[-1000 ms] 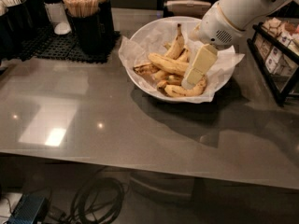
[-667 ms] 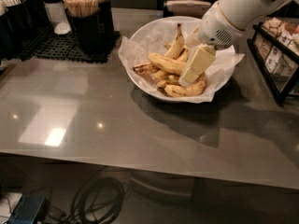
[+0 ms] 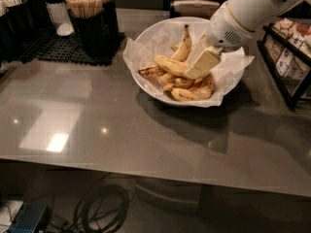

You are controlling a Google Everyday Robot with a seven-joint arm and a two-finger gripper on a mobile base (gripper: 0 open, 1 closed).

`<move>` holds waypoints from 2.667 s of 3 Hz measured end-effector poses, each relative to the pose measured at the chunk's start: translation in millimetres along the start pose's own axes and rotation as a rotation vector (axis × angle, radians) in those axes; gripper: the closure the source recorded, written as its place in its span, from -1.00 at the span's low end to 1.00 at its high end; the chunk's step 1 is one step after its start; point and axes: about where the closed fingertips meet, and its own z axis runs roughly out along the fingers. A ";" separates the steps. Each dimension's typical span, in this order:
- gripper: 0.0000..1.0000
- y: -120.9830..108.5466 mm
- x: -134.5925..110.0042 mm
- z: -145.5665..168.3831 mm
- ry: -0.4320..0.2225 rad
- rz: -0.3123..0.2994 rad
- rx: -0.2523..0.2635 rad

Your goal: Pick banana from white bowl

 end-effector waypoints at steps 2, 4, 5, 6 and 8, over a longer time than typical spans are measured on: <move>-0.37 0.8 4.1 16.4 -0.015 0.008 -0.063; 0.40 -0.3 4.8 18.2 -0.023 0.011 -0.069; 0.86 -0.6 5.2 18.3 -0.025 0.012 -0.069; 1.00 -1.0 6.1 17.2 -0.028 0.015 -0.064; 1.00 13.7 17.1 -44.6 -0.341 -0.046 -0.044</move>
Offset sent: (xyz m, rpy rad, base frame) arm 0.0015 0.0027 -0.0208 0.0362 0.0813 0.0397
